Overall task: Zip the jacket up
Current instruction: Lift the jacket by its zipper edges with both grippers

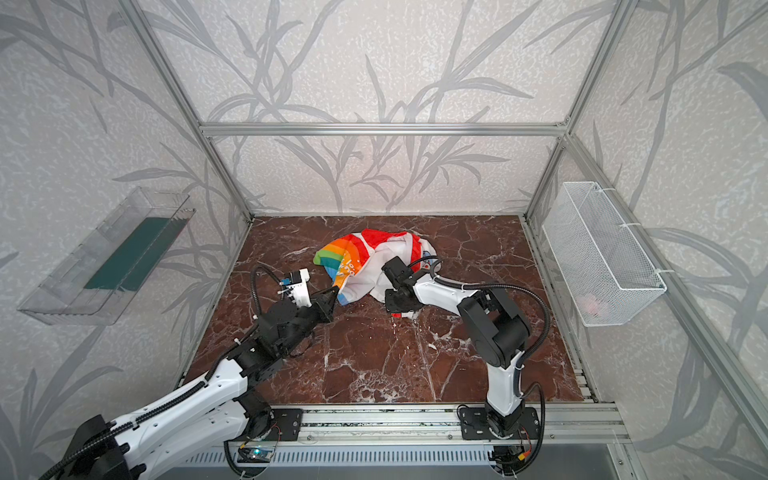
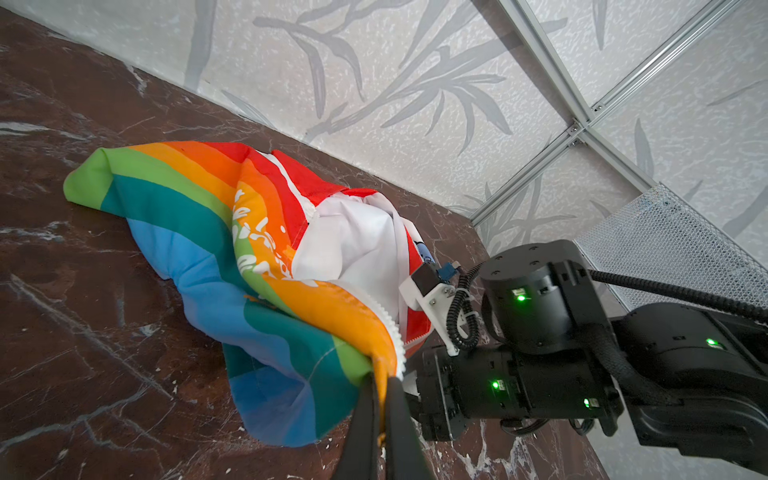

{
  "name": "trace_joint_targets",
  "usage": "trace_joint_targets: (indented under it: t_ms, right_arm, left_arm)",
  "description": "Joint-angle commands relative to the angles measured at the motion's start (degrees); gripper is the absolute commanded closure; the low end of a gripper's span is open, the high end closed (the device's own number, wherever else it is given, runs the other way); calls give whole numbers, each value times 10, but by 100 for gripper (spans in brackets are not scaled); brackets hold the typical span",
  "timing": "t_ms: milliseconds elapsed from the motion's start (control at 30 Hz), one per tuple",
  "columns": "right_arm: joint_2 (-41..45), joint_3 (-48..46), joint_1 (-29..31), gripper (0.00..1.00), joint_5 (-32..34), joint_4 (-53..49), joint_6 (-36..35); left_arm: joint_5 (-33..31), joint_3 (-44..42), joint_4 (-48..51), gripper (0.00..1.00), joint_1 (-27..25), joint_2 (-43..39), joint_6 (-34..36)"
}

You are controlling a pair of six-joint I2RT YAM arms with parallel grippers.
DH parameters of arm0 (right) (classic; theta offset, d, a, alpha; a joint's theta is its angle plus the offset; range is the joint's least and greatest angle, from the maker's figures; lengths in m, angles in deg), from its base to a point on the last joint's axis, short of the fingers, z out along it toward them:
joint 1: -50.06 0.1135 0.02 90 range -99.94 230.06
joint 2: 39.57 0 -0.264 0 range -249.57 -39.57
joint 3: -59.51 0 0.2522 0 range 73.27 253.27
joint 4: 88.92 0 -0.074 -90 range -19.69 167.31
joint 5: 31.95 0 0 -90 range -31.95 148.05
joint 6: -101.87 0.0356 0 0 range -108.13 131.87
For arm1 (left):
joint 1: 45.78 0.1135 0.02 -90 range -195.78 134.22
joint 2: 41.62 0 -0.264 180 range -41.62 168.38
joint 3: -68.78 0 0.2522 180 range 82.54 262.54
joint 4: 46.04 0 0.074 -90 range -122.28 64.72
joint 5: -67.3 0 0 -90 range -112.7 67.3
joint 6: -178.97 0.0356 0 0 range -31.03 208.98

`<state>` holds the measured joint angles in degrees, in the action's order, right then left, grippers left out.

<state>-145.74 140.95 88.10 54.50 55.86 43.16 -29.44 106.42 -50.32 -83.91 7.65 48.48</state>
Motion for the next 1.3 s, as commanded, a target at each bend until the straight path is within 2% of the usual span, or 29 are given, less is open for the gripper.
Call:
trace_joint_targets:
  t_ms: [0, 167, 233, 333, 400, 433, 633, 733, 867, 1000, 1133, 1267]
  right_arm:
    - [106, -52, -11, 100, -58, 140, -62]
    - [226, -174, -17, 100, -92, 414, -128]
    - [256, -199, -16, 100, -103, 495, -180]
    - [290, -198, -17, 100, -110, 553, -257]
    - [312, -190, -20, 100, -92, 579, -282]
    - [320, -179, -28, 100, -105, 588, -284]
    - [336, -87, -33, 100, -231, 523, -335]
    - [355, -67, -24, 100, -250, 508, -368]
    - [381, -10, 0, 100, -279, 406, -442]
    - [405, 13, 11, 100, -295, 381, -456]
    - [424, 43, 42, 100, -274, 310, -546]
    - [421, 92, 49, 100, -268, 230, -589]
  left_arm:
    - [5, 21, -55, 100, 1, 0, 10]
    - [55, 74, -110, 100, 18, 16, 4]
    - [78, 111, -111, 100, 28, 26, 14]
    - [107, 168, -98, 100, 43, 36, 32]
    - [131, 208, -72, 100, 62, 41, 34]
    - [147, 229, -59, 100, 75, 44, 33]
    - [240, 312, -72, 100, 96, 66, 56]
    - [283, 328, -119, 100, 100, 74, 64]
    - [332, 340, -198, 100, 100, 90, 53]
    - [364, 353, -248, 100, 100, 98, 56]
    - [373, 334, -346, 100, 100, 96, 67]
    - [405, 354, -349, 100, 101, 99, 76]
